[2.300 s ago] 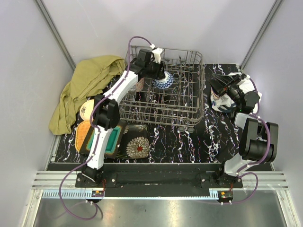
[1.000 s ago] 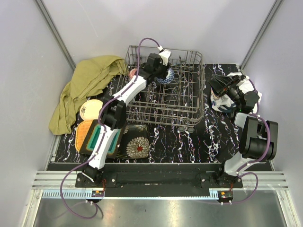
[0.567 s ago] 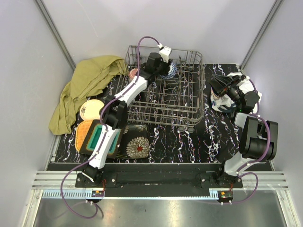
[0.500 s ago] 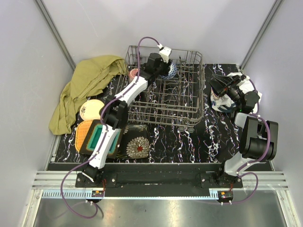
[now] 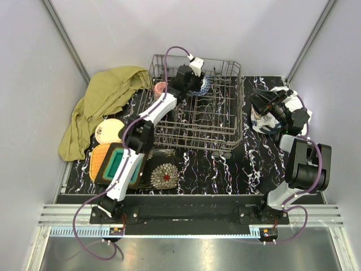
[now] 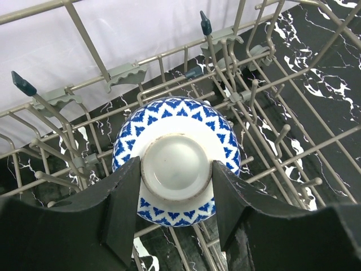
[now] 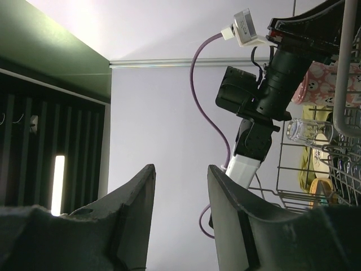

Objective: Load the mixed dishes into the dish rack
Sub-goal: Place the bowl upside down on the dish rack

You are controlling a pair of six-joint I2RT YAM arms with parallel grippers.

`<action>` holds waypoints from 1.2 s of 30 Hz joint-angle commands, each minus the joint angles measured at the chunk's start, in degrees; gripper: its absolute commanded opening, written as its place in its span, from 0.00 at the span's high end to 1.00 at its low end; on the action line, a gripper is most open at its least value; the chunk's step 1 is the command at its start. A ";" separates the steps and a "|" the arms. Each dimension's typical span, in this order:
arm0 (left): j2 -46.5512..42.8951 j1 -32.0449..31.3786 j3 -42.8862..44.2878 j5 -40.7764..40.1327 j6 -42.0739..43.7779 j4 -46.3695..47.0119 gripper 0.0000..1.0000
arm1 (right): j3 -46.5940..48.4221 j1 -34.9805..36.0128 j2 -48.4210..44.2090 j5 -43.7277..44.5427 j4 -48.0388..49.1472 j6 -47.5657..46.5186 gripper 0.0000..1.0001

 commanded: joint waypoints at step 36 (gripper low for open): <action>1.25 0.87 1.80 1.95 -1.02 8.51 0.51 | -0.16 -0.33 0.70 -0.99 12.49 -0.27 0.51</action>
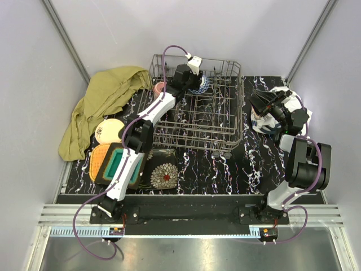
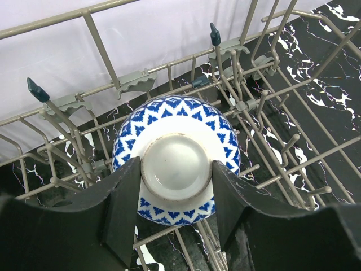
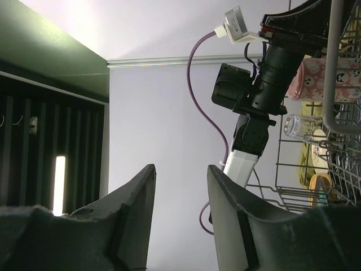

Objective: Load the mixed dishes into the dish rack
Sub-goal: Place the bowl upside down on the dish rack

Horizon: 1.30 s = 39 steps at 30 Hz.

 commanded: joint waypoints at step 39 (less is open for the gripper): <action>-42.78 0.30 -6.99 6.46 -9.08 -12.28 0.01 | 17.76 2.47 -28.94 7.34 -53.54 -42.22 0.37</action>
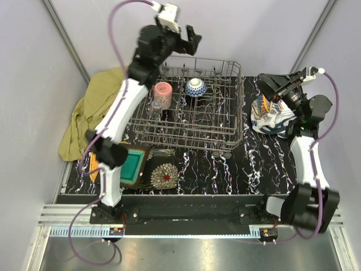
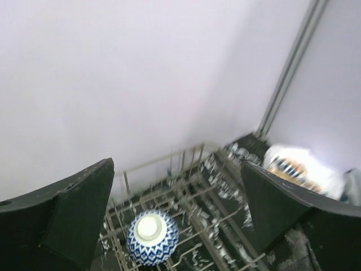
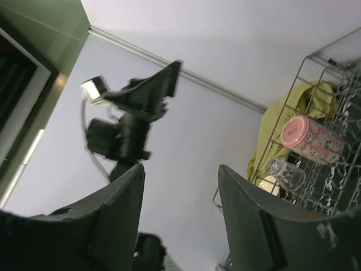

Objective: Load the mixed dishes into the dish rack
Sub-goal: Place the bowl upside down on the dish rack, then grab a plate with the right arm

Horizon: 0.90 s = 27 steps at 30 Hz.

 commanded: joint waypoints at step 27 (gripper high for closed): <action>-70.30 -0.01 -50.75 -16.05 -11.14 -27.79 0.01 | 19.36 65.34 -10.62 47.47 -80.67 -37.80 0.11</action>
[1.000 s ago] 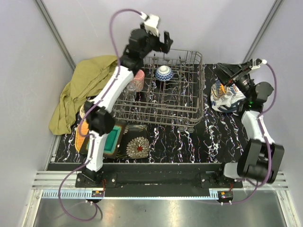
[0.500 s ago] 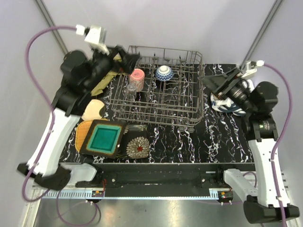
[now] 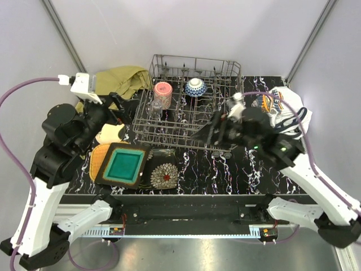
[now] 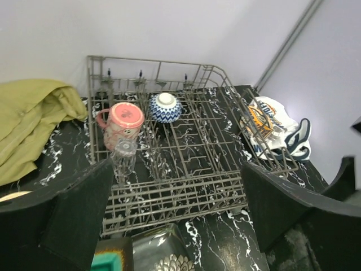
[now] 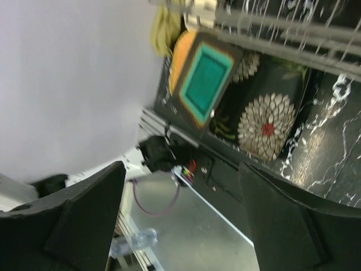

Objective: Load the mixed dishes into the dish rack
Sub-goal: Grab a plate with the right arm

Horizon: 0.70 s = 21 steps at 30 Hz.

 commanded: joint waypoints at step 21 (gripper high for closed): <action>-3.43 0.28 2.57 -12.56 -2.11 -7.98 0.01 | 8.18 35.27 39.48 35.71 14.58 4.58 0.33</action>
